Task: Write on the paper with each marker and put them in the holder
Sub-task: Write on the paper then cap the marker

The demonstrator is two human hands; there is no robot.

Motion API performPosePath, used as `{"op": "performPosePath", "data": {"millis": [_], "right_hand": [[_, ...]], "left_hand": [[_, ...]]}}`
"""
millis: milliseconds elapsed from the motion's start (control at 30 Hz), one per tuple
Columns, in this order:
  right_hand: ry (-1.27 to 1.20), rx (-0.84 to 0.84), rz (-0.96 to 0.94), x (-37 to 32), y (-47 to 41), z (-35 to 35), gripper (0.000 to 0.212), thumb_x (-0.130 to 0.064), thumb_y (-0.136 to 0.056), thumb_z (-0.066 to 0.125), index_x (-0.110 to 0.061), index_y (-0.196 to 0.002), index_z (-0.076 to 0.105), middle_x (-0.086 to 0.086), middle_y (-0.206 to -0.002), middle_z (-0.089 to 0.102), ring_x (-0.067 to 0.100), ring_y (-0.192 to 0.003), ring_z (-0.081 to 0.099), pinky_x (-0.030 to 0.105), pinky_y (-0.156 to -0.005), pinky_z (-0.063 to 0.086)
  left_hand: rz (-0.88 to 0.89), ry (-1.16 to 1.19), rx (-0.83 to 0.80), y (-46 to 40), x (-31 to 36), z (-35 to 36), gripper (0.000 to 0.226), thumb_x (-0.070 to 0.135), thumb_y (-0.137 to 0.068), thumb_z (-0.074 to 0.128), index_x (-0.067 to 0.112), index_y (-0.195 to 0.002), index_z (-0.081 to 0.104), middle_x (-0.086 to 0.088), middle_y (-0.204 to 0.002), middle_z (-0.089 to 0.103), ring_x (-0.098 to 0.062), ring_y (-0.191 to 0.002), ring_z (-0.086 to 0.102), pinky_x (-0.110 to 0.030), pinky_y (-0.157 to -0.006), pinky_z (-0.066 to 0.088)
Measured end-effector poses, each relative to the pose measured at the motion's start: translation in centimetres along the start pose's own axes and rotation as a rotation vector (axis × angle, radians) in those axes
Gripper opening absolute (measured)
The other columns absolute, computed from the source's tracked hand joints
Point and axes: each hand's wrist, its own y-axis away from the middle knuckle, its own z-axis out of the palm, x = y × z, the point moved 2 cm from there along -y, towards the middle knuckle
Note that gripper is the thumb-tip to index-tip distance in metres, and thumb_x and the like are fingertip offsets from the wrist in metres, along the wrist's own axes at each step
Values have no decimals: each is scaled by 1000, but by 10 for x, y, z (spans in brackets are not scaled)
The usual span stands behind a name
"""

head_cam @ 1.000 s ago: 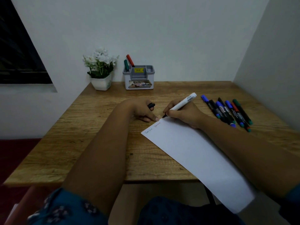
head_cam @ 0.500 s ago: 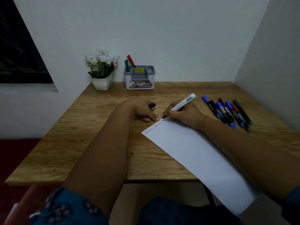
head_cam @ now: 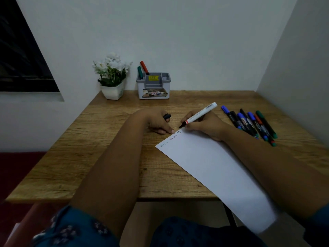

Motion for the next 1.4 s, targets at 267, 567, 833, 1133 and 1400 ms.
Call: {"op": "performPosePath", "data": {"millis": [267, 567, 833, 1133, 1400], "right_hand": [[144, 151, -68, 0, 1, 4, 7, -8, -81, 68, -9, -77, 73, 10, -81, 73, 10, -68, 65, 35, -75, 57], [274, 122, -84, -1, -1, 3, 3, -12, -79, 72, -14, -78, 74, 0, -81, 74, 10, -80, 69, 33, -80, 58], [294, 161, -80, -3, 1, 3, 4, -13, -81, 70, -13, -79, 73, -1, -82, 73, 10, -83, 68, 35, -82, 57], [340, 165, -85, -2, 1, 2, 5, -16, -81, 70, -14, -79, 73, 0, -83, 73, 12, -84, 68, 39, -83, 57], [324, 187, -67, -1, 0, 1, 4, -15, -80, 71, -16, -77, 74, -1, -81, 73, 12, -83, 69, 39, -82, 57]], "left_hand": [[-12, -8, 3, 0, 1, 1, 39, 4, -75, 80, 16, -79, 43, -3, -73, 57, -5, -48, 60, -14, -46, 49], [-20, -8, 6, 1, 0, 0, 38, 4, -75, 80, 16, -78, 44, -3, -71, 58, -6, -50, 59, -14, -46, 49], [-16, -12, 4, 2, 1, 0, 38, 5, -76, 80, 16, -78, 43, -3, -71, 58, -5, -49, 59, -14, -45, 49], [-20, -6, 5, 1, 0, 0, 37, 5, -75, 80, 16, -79, 45, -3, -74, 59, -5, -51, 60, -14, -46, 49], [-5, -12, 6, 1, 0, 0, 38, 4, -76, 79, 16, -77, 43, -3, -73, 57, -5, -52, 59, -14, -47, 50]]}}
